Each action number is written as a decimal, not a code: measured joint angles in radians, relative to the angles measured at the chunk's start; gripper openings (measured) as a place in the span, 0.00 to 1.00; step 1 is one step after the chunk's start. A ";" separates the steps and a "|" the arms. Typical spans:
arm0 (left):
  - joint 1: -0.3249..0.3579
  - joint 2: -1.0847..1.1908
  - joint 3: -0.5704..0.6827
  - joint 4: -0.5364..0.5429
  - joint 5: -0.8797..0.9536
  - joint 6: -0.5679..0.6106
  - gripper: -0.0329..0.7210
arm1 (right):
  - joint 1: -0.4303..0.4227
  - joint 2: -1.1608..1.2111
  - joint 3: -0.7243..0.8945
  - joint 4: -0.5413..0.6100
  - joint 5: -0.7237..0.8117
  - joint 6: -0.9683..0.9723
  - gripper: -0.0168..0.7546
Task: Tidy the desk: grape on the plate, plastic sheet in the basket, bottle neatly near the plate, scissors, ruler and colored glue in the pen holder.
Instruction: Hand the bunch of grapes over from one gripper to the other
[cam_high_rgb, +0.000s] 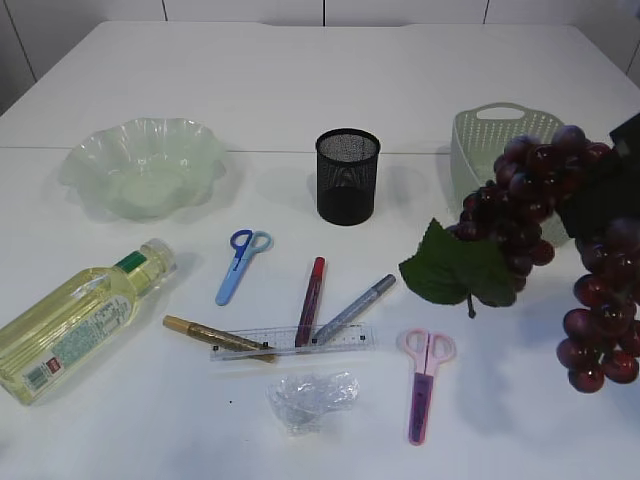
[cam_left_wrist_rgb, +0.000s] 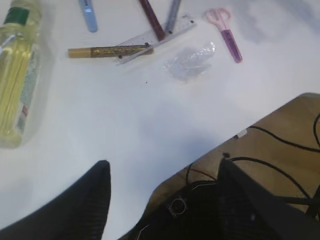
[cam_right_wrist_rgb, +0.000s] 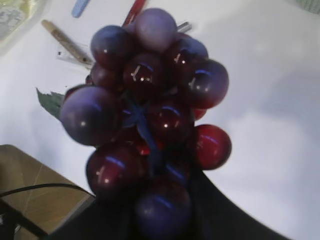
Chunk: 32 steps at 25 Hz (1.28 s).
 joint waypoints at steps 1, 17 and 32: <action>0.000 0.028 0.000 -0.029 -0.016 0.066 0.69 | 0.000 -0.004 0.000 0.013 0.015 -0.002 0.27; -0.004 0.454 -0.188 -0.365 -0.118 0.591 0.74 | 0.000 -0.012 0.000 0.309 0.091 -0.199 0.26; -0.346 0.901 -0.572 -0.402 -0.192 0.609 0.87 | 0.000 -0.012 0.000 0.373 0.091 -0.223 0.26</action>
